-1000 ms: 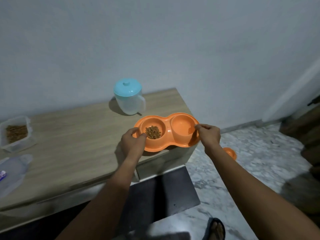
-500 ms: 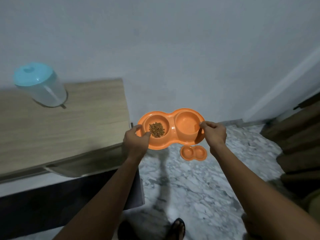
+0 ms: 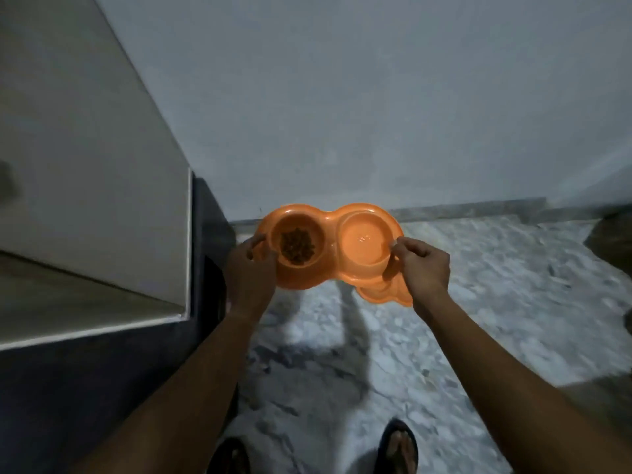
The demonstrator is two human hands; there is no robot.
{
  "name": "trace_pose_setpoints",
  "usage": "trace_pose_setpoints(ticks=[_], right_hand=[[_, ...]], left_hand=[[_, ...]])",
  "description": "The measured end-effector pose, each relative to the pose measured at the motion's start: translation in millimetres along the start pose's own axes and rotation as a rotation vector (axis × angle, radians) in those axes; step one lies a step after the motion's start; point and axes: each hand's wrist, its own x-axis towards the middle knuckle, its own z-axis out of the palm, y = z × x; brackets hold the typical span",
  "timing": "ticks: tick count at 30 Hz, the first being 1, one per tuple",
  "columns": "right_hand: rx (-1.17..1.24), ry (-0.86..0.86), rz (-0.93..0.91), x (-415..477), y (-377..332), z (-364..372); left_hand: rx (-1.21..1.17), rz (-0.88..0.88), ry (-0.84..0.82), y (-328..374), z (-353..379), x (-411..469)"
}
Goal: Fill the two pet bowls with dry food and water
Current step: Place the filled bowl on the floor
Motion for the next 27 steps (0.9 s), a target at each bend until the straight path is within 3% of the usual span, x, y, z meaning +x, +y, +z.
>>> trace_pose_setpoints(ticks=[9, 14, 20, 27], right_hand=[[-0.049, -0.132, -0.009, 136.8, 240.2, 139.6], [-0.089, -0.172, -0.057, 175.4, 327.8, 189.7], [-0.136, -0.162, -0.091, 190.2, 360.7, 208.7], [-0.206, -0.236, -0.153, 190.0, 358.3, 201.5]], left_hand=[[0.051, -0.129, 0.149, -255.1, 122.1, 91.8], [0.107, -0.157, 0.118, -334.3, 154.0, 128.4], [0.155, -0.189, 0.064, -375.2, 166.5, 146.9], [0.109, -0.271, 0.05, -376.5, 174.0, 143.6]])
